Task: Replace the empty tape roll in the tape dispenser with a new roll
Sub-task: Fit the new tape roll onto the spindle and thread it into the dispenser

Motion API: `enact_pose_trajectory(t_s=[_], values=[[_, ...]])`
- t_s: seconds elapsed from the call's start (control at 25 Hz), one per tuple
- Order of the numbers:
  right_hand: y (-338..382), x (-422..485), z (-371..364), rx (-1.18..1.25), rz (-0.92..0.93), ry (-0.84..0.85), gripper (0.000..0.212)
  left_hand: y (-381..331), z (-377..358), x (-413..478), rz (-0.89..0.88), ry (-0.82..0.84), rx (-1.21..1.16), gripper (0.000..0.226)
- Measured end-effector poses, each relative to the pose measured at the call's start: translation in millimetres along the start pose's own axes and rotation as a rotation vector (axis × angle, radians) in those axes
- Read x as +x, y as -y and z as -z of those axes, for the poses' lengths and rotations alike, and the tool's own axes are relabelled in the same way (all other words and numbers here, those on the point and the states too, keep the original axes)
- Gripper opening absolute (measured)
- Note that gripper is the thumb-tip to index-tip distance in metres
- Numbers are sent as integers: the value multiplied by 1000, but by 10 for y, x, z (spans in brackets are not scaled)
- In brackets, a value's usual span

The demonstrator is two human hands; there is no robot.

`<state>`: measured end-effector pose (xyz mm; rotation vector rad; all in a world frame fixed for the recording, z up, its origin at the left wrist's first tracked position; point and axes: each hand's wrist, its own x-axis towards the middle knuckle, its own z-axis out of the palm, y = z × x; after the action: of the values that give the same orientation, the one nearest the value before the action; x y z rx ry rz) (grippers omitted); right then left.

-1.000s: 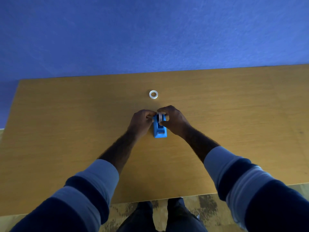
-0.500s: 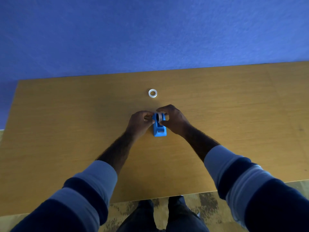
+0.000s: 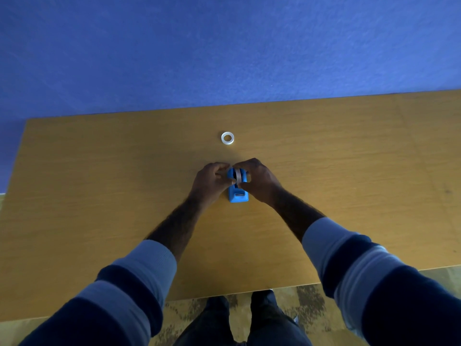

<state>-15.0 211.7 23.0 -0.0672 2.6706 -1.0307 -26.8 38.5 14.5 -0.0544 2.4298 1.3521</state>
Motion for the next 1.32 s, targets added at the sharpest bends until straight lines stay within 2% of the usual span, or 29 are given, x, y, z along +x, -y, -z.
enact_pose_trajectory(t_s=[0.24, 0.4, 0.64, 0.88, 1.12, 1.32], values=[[-32, -83, 13, 105, -24, -57, 58, -31, -48, 20, -86, 5, 27, 58], [-24, -51, 77, 190, -59, -115, 43, -31, -50, 65, -102, 14, 93, 55], [27, 25, 24, 89, -72, -104, 22, -35, -93, 89, -149, 34, 147, 43], [53, 94, 21, -7, -50, -125, 11, -35, -126, 76, -141, 21, 156, 39], [155, 243, 80, -33, -144, -99, 9, -48, -142, 72, -131, 23, 158, 40], [56, 163, 44, 37, -116, -102, 7, -10, -115, 97, -133, 46, 155, 44]])
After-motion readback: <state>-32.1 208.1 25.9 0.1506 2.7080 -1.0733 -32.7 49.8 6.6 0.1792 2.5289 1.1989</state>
